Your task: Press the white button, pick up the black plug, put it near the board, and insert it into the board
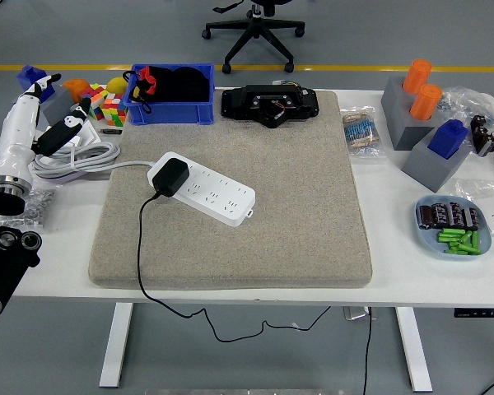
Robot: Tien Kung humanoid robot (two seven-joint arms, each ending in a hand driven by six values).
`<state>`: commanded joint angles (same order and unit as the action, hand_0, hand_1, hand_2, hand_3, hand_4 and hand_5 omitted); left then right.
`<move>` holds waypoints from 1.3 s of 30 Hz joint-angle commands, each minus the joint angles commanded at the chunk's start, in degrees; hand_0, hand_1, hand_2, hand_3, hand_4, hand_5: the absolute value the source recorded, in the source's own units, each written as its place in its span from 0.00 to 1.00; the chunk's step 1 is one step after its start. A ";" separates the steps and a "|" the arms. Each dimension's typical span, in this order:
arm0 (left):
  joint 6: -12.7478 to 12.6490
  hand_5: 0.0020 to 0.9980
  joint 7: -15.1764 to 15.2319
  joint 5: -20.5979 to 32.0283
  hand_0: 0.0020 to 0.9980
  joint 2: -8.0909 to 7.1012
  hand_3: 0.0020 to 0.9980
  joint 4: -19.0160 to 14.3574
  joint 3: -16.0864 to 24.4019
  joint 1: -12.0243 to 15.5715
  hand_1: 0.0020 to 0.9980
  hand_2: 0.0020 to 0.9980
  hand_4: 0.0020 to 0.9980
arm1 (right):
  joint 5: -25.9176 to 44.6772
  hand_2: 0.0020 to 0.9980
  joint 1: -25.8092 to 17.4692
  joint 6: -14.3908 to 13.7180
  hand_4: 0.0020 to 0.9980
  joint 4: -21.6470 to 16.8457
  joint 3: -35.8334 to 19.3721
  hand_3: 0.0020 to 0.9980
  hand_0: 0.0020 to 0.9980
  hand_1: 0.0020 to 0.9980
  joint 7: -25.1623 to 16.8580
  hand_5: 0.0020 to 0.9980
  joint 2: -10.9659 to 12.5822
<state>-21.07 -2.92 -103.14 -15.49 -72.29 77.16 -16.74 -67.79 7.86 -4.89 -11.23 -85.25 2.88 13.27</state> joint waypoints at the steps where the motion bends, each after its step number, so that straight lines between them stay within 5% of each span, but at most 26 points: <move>1: 0.00 0.73 -0.03 -0.04 1.00 0.06 0.88 -0.09 0.18 0.08 0.99 0.92 0.78 | -0.03 0.58 0.03 0.01 0.65 0.01 -0.04 0.58 0.62 0.59 0.01 0.37 -0.01; 39: -0.12 0.70 -0.09 -0.10 1.00 -0.15 0.88 -2.39 2.63 1.56 0.98 0.92 0.77 | -1.13 0.59 1.03 0.28 0.65 0.33 -0.42 0.58 0.62 0.59 0.03 0.38 0.13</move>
<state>-21.18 -3.00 -103.24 -15.64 -74.69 79.79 -15.18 -68.92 8.88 -4.61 -10.90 -85.67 2.92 13.40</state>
